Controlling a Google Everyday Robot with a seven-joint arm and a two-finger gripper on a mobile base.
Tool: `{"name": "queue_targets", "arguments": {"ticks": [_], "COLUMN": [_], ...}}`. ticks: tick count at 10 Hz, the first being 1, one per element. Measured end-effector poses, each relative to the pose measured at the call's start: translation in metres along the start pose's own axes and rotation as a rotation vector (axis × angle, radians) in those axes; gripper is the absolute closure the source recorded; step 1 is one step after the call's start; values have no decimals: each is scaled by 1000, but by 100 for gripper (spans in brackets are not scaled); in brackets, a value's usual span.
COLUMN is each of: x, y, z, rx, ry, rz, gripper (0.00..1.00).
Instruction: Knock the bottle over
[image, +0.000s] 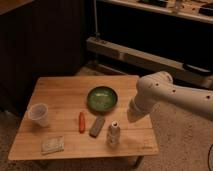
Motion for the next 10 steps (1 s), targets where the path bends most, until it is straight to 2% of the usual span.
{"name": "queue_targets", "arguments": {"ticks": [3,6,8,10], "x": [19,50,73,97], "y": [4,22,35,51], "z": [2,11,16,19], "rx": [-54,-57,-47,-52], "ry": [41,80,76,50], "rz": [-70,-163,-200,-230], "gripper": [96,96,96,96]}}
